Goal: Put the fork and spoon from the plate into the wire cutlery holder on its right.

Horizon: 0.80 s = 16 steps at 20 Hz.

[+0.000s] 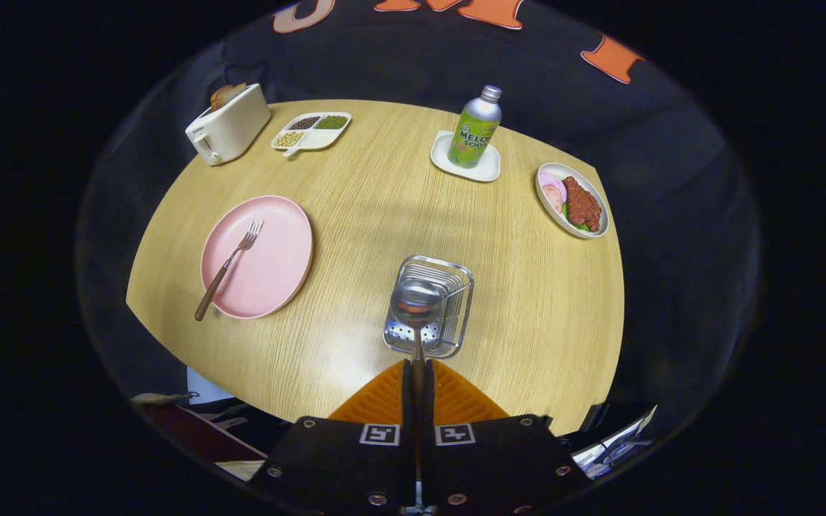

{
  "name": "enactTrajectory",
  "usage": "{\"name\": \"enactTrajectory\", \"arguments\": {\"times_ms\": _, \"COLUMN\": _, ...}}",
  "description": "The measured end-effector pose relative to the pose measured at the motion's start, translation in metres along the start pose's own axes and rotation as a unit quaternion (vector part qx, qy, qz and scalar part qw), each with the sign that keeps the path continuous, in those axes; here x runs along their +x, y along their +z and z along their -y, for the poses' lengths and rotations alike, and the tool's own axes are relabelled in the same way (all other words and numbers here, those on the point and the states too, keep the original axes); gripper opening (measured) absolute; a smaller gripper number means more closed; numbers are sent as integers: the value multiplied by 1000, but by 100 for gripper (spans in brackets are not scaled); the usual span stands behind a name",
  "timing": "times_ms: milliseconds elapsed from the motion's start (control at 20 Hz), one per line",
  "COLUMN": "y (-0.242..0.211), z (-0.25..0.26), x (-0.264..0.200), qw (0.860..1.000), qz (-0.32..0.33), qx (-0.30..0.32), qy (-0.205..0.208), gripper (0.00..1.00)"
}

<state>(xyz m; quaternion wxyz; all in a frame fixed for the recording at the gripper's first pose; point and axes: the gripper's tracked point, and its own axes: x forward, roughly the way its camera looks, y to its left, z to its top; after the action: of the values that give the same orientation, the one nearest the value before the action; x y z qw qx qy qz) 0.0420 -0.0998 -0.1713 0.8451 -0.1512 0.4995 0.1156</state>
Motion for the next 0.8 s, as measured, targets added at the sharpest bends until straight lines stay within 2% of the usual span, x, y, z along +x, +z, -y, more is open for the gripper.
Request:
{"name": "enactTrajectory", "arguments": {"times_ms": 450, "y": 1, "z": 3, "x": 29, "qw": 998, "qz": -58, "qx": -12, "qy": 6, "gripper": 4}}
{"name": "enactTrajectory", "arguments": {"times_ms": 650, "y": 5, "z": 2, "x": 37, "qw": 998, "qz": -64, "qx": -1, "qy": 13, "gripper": 5}}
{"name": "enactTrajectory", "arguments": {"times_ms": 800, "y": 13, "z": 4, "x": 36, "qw": 999, "qz": -45, "qx": 11, "qy": 12, "gripper": 10}}
